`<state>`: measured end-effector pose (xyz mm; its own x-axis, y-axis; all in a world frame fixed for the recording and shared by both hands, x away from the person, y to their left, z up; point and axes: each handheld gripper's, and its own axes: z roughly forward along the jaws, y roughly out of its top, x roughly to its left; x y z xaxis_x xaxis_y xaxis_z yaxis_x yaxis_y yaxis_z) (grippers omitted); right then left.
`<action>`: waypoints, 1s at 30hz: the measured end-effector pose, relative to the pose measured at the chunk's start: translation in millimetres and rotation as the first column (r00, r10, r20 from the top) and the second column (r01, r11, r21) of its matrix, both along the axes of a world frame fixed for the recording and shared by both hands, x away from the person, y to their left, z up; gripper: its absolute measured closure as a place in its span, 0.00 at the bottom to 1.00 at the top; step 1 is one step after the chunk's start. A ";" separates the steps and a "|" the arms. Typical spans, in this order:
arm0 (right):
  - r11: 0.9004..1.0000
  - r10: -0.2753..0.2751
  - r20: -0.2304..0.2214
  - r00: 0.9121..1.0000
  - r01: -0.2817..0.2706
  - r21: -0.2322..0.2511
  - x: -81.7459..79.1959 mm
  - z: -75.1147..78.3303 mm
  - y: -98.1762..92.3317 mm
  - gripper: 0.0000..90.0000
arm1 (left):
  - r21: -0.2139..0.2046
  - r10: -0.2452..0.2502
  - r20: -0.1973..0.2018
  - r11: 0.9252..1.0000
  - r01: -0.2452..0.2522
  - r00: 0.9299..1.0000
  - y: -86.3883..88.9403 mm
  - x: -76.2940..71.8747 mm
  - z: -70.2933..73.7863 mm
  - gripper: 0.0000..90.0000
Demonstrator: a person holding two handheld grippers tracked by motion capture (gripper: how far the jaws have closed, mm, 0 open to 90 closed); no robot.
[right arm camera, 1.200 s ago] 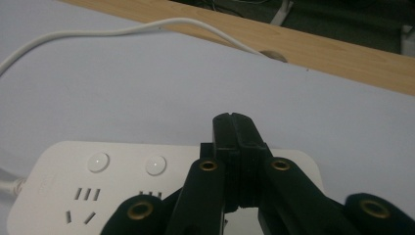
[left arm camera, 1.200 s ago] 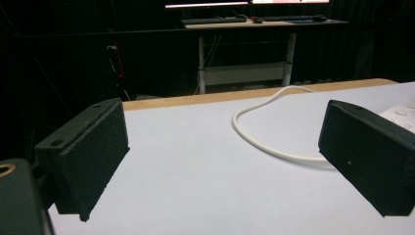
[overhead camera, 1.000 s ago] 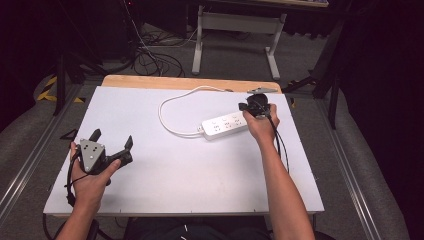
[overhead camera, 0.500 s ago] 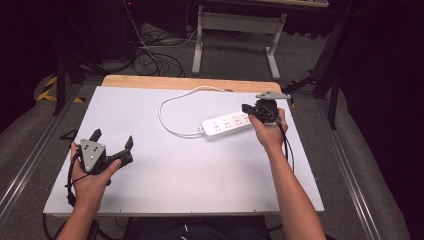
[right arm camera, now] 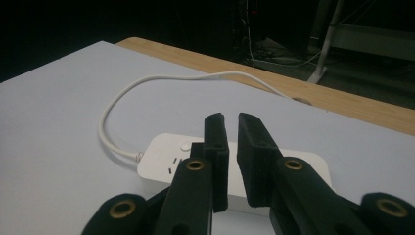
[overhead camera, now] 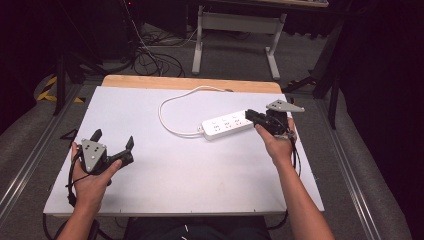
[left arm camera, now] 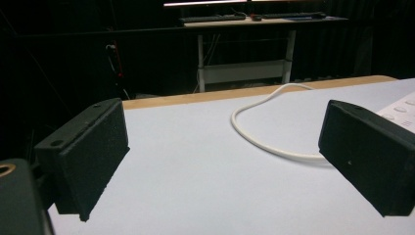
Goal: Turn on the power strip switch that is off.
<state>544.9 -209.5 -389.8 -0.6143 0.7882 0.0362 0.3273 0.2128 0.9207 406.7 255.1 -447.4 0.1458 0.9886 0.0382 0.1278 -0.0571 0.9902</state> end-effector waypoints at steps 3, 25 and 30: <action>1.000 -0.005 -0.002 1.000 0.005 0.005 -1.9 0.0 -1.3 0.88 | 0.000 0.001 -0.001 1.000 -0.001 1.000 -0.4 0.6 -0.2 0.06; 0.998 -0.009 0.099 0.995 0.002 0.070 -33.9 0.3 -24.5 0.65 | -0.005 0.004 -0.002 1.000 -0.004 1.000 0.6 -0.6 0.1 0.06; 0.996 -0.040 0.116 0.992 0.030 0.086 -36.6 -1.0 -33.1 0.52 | -0.007 0.005 -0.001 1.000 -0.005 1.000 0.4 -0.1 -0.1 0.06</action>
<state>508.3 -242.6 -390.9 -0.5905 0.8064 0.0322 0.2217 0.1237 0.9672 406.5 255.6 -447.5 0.1405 0.9896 0.0312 0.1294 -0.0496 0.9904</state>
